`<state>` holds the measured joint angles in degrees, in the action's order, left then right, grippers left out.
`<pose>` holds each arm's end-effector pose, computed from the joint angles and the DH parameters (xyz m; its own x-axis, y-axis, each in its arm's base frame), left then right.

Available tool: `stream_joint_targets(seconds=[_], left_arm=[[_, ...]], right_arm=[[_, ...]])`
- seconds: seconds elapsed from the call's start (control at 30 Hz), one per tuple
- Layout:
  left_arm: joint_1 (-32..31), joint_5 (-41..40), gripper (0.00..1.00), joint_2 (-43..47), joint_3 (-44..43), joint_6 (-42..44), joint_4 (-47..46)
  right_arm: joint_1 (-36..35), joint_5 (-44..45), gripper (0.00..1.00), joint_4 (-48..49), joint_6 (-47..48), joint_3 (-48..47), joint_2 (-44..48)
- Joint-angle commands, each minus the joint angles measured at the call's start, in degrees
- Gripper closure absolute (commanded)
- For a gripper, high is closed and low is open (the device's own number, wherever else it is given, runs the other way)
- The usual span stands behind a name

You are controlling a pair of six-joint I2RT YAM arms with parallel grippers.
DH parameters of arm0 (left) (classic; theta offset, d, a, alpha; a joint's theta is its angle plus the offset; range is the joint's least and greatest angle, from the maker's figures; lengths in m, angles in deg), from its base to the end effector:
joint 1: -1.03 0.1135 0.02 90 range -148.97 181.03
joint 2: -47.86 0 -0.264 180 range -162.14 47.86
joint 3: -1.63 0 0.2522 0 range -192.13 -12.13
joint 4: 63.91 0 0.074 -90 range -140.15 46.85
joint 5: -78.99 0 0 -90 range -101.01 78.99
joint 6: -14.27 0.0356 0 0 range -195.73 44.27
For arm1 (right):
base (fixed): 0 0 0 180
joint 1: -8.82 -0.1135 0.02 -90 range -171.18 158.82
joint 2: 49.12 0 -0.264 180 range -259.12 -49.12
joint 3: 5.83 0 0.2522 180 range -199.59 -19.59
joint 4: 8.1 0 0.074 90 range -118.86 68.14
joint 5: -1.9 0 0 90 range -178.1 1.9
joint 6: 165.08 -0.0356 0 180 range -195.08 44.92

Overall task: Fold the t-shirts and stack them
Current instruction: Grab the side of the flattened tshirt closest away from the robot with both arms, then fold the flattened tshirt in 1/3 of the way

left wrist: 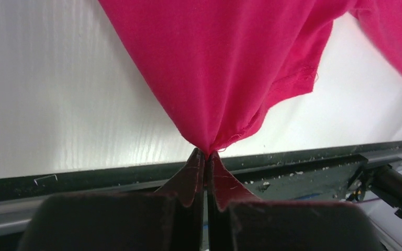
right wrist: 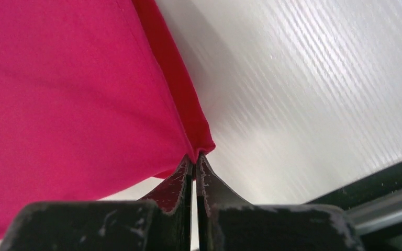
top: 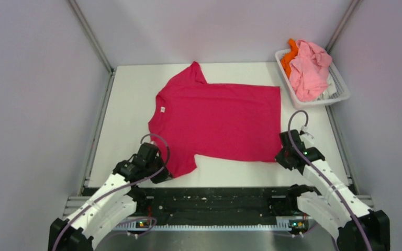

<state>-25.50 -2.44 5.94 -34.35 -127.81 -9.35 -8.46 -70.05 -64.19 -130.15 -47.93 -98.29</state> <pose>0.1123 -0.0620 0.1687 -0.8788 -0.4331 -0.2003 -0.3025 0.8302 -0.4682 0.1430 0.0329 0.1860 -0.6099 0.6266 -0.4852 0.6133 0.7609 0.2119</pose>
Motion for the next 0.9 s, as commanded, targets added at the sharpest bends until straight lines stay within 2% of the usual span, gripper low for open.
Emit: stream_joint_targets(seconds=[0.0,0.13,0.27,0.37,0.53,0.73,0.87], left_arm=[[-1.66,2.12,1.0,5.47,0.98,-4.26,4.84],[-2.18,2.24,1.0,10.35,1.13,-5.48,6.82],[-2.29,6.19,1.0,9.29,1.08,-4.68,1.73],[-2.26,8.95,1.0,4.73,-0.67,-3.28,-5.15],[-2.22,8.97,1.0,-6.99,-8.25,-0.19,-18.86],[-1.74,2.31,1.0,-22.22,-23.95,5.06,-17.51],[0.84,1.8,1.0,-28.75,-31.78,8.61,-16.81]], right_arm=[[-1.08,-5.47,1.0,-10.69,-2.6,-2.58,2.74],[-2.6,-3.2,1.0,-16.47,-4.45,-2.87,6.2],[-2.64,-2.49,1.0,-16.54,-4.57,-3.18,9.81],[-2.64,-2.15,1.0,-14.88,-1.97,-3.12,7.2],[-2.6,-2.88,1.0,-9.19,0.32,-5.34,2.19],[-1.49,1.52,1.0,-5.07,4.66,-12.15,-5.55],[3.03,-2.22,1.0,-0.46,9.19,-15.65,-12.65]])
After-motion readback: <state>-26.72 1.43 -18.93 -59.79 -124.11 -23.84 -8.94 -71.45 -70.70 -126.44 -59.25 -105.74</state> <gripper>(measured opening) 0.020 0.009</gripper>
